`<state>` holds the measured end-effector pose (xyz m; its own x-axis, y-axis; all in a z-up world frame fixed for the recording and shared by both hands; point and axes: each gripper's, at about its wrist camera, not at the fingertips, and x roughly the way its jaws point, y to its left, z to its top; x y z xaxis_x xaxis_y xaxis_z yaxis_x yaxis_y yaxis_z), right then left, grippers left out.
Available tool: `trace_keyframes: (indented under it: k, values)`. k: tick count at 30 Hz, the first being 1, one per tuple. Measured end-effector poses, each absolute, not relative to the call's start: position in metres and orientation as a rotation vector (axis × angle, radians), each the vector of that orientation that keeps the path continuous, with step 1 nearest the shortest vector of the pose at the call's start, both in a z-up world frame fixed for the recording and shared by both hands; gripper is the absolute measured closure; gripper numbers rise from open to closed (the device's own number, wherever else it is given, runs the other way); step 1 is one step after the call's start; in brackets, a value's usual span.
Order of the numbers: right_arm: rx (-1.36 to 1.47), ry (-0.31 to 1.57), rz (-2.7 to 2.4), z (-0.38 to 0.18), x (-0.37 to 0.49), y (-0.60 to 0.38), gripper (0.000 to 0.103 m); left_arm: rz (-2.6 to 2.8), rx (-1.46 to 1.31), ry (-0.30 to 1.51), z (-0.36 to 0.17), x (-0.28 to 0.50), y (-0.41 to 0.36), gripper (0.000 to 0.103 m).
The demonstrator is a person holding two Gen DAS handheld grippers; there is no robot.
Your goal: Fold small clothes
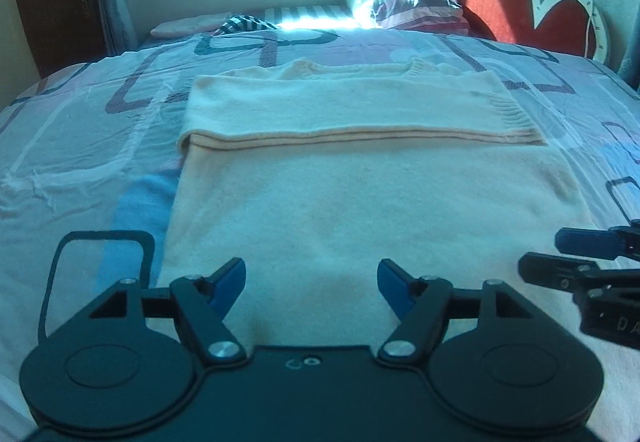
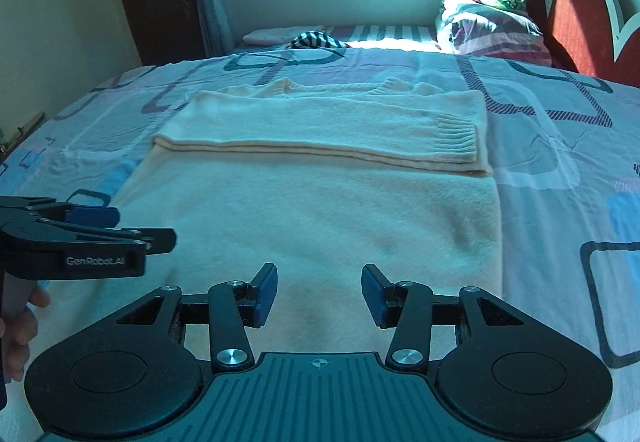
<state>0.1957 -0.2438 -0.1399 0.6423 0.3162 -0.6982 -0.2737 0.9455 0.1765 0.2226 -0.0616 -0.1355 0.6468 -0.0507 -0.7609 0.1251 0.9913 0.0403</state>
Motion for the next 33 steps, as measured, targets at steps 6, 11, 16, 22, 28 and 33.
trace_keyframes:
  k: [6,11,16,22,28,33]
  values:
    - [0.011,0.858,0.307,-0.153,0.161,-0.231,0.056,-0.138,0.118,0.885,-0.15,0.186,-0.05,0.032]
    - [-0.031,0.858,0.215,-0.158,0.133,-0.247,0.056,-0.149,0.131,0.862,-0.15,0.154,-0.027,0.027]
    - [-0.032,0.87,0.143,-0.154,0.108,-0.262,0.056,-0.141,0.124,0.869,-0.146,0.129,-0.009,0.026]
    - [-0.015,0.838,0.232,-0.136,0.073,-0.232,0.056,-0.162,0.11,0.872,-0.133,0.101,-0.007,0.028]
    - [-0.028,0.872,0.241,-0.146,0.051,-0.214,0.056,-0.164,0.13,0.898,-0.14,0.08,-0.011,0.025]
    - [-0.035,0.877,0.179,-0.15,0.037,-0.231,0.056,-0.153,0.135,0.889,-0.143,0.069,-0.007,0.022]
